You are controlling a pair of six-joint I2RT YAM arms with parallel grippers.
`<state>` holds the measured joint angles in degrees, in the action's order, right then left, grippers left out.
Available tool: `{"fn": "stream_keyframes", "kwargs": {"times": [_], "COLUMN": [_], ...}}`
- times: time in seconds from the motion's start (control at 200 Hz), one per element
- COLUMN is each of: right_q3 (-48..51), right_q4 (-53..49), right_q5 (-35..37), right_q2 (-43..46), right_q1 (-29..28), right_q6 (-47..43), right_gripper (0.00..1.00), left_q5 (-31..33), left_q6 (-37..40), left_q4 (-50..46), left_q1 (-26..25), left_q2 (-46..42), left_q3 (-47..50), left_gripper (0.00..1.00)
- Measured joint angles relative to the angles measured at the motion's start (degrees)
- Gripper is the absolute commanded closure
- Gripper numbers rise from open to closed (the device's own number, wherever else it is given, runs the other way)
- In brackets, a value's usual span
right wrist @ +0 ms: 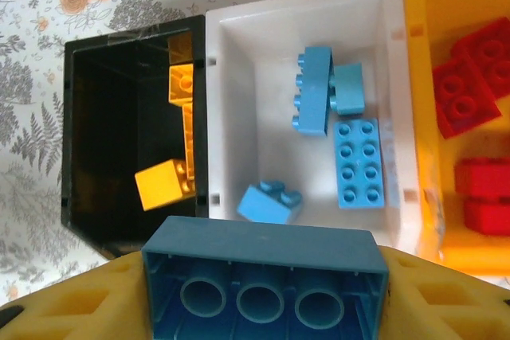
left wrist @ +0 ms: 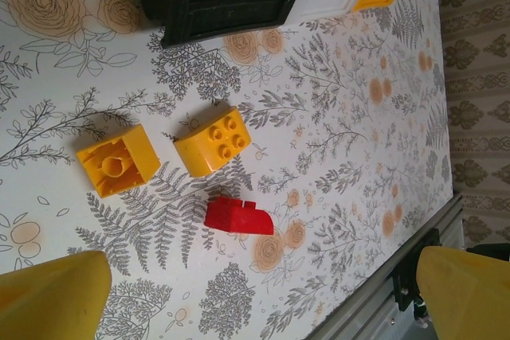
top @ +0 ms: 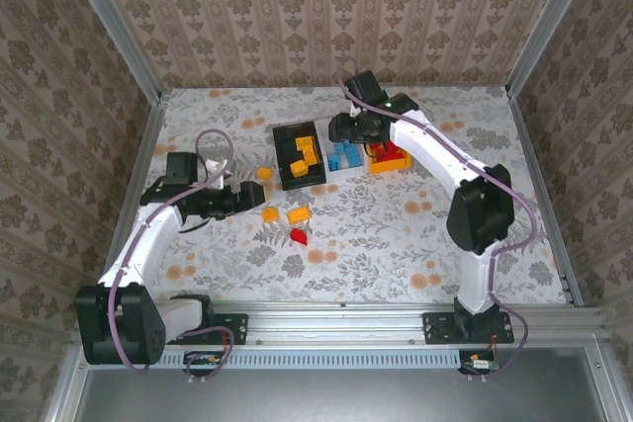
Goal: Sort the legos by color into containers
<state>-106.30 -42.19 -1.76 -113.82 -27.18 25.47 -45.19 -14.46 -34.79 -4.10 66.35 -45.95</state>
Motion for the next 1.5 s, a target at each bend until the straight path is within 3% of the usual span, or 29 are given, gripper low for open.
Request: {"fn": "stream_keyframes", "kwargs": {"times": [0.185, 0.325, 0.68, 0.96, 1.165, 1.315, 1.5], "right_q3": [-9.33, -15.61, -20.20, -4.37, 12.13, 18.21, 18.21], "right_q4": [-1.68, -3.85, -6.49, -3.23, 1.79, 3.17, 3.41], "right_q5": [-0.74, -0.90, -0.87, -1.75, -3.26, -3.26, -2.91], "right_q2": [-11.21, -17.29, -18.73, -6.40, 3.69, 4.33, 1.66], "right_q1": [0.46, 0.46, 0.46, -0.74, -7.13, -13.09, -18.67], "right_q6": [-0.04, -0.28, -1.49, -1.46, -1.44, -1.11, -0.79], "right_gripper": [0.40, 0.30, 0.22, 0.22, 0.22, 0.23, 0.21], "left_q5": [-0.02, 0.22, 4.13, 5.84, 6.29, 6.23, 6.29], "left_q6": [0.07, 0.39, 1.66, 1.66, 1.66, 1.64, 1.64], "left_q4": [1.62, 2.36, 2.67, 1.68, 0.52, 0.52, 0.35], "left_q1": [-0.07, -0.13, -0.37, -0.37, -0.37, -0.37, -0.37], "left_q2": [-0.90, -2.56, -3.80, -3.26, -2.32, -2.32, -2.27], "left_q3": [1.31, 2.29, 2.49, 2.49, 2.45, 2.43, 2.36], "left_gripper": [0.00, 0.00, 0.00, 0.00, 0.00, 0.00, 0.00]}}
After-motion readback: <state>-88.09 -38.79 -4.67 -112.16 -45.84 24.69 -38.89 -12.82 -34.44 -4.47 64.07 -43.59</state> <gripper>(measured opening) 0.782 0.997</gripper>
